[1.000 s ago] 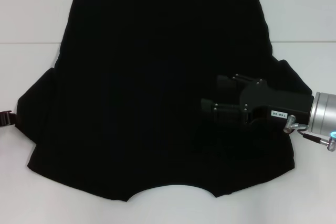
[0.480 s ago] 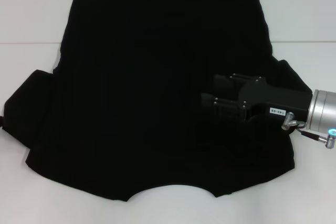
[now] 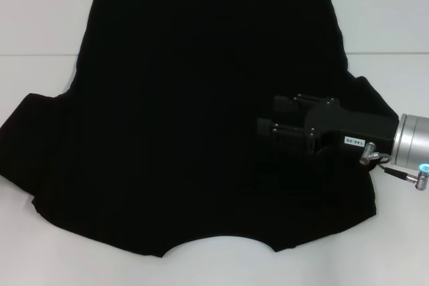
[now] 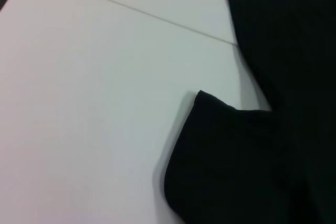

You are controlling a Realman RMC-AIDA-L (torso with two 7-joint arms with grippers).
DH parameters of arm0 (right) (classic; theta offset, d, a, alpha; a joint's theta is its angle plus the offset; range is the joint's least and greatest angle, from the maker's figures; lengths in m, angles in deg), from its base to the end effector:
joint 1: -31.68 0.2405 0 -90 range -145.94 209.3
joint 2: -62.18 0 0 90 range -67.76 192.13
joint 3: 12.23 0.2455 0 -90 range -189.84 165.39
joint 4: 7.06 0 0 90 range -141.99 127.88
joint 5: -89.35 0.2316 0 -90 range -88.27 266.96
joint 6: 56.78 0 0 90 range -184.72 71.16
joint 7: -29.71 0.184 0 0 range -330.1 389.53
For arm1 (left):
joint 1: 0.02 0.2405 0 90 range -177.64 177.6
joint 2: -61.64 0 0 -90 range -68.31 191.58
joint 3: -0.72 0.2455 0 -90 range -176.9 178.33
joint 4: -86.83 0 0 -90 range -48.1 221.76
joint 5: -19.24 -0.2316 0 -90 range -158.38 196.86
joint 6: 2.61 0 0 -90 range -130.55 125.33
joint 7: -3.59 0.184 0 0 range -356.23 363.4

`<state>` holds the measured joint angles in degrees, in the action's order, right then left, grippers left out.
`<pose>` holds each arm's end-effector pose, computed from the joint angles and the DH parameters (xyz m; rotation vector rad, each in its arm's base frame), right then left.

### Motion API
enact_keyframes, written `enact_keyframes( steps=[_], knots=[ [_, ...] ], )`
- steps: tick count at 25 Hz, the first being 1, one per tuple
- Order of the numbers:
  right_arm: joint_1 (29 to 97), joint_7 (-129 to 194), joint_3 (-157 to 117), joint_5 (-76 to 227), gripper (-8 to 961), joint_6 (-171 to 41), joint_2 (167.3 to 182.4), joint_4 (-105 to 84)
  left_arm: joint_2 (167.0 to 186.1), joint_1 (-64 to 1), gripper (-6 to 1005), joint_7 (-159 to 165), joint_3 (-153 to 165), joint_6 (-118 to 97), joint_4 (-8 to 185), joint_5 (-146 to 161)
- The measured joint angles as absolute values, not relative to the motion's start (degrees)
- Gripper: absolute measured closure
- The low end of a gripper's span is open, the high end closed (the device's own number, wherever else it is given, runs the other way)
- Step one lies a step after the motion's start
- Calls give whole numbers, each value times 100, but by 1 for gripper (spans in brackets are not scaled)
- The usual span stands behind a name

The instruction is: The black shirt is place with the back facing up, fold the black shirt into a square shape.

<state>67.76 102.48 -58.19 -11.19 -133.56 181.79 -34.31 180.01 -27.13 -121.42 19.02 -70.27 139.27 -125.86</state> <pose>0.2173 0.3954 -0.0604 -2.6011 0.5860 0.8194 -0.4076 0.3669 0.0856 -1.7538 -1.5359 -0.2852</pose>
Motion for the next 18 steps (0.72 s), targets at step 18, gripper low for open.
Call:
enact_keyframes(
  steps=[18],
  knots=[
    [6732,10454,-5802,-1057,26,-13360,18170,-3460,17995,-2693,989,-12072,1891,-6820,13993,-12586]
  ],
)
